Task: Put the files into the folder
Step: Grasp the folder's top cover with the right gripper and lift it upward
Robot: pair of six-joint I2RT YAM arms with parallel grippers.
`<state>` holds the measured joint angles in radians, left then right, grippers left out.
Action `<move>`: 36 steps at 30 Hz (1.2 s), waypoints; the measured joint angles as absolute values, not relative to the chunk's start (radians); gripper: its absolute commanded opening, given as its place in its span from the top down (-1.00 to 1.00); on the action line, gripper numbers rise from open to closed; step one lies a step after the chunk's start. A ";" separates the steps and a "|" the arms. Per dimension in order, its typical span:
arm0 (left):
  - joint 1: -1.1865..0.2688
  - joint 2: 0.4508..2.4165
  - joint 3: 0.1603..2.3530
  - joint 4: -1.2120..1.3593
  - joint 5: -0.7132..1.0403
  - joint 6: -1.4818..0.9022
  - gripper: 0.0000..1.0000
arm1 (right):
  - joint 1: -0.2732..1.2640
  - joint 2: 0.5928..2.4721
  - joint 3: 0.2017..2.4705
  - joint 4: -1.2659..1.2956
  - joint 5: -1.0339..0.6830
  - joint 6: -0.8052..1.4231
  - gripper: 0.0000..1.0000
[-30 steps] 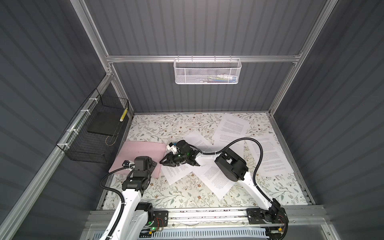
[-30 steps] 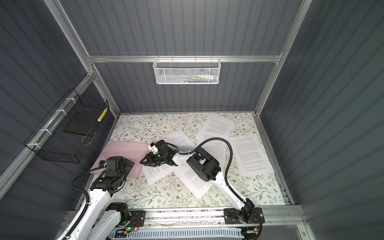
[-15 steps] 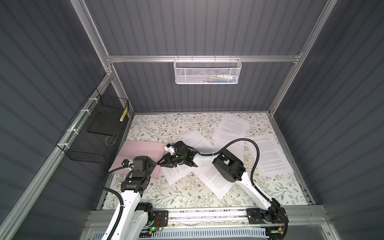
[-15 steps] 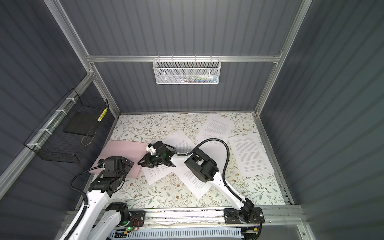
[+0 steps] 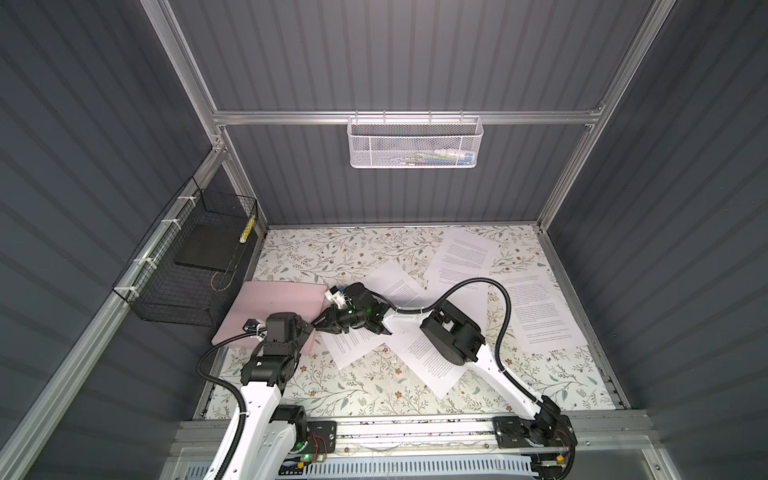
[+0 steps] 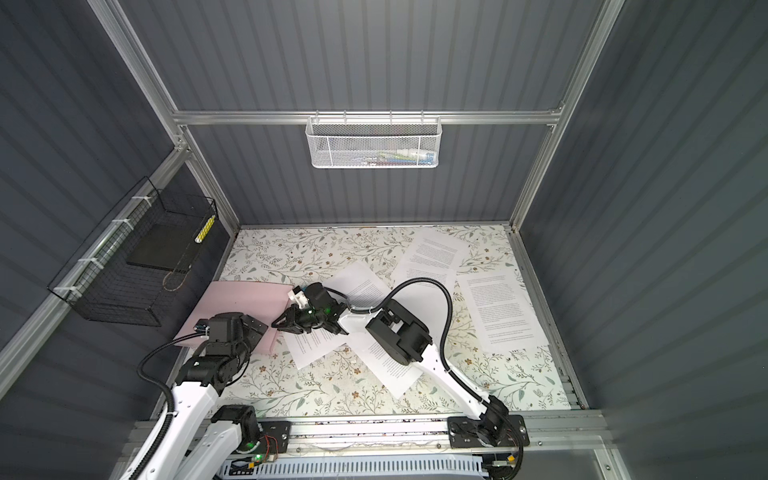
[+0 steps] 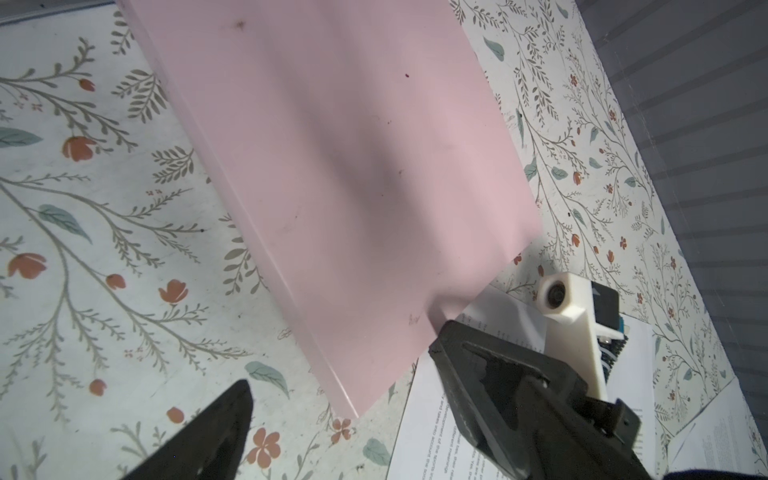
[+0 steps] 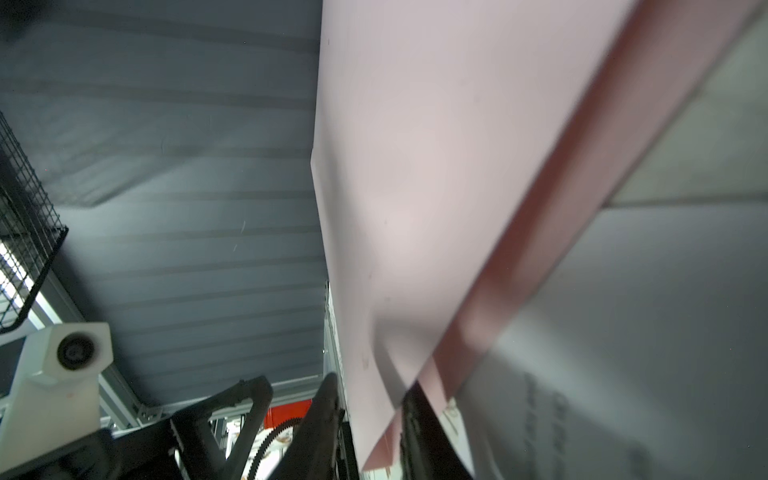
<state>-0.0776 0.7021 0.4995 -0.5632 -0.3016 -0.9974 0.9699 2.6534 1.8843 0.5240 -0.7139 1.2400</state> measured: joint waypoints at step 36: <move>-0.078 0.752 0.745 -0.617 -0.256 -0.784 -0.99 | 0.586 1.534 0.919 0.591 -0.445 0.903 1.00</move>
<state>-0.0776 0.7521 0.7448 -0.6174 -0.2558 -0.7837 0.5861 1.5337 0.9192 0.5907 -0.4454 0.9028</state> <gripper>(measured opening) 0.997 0.044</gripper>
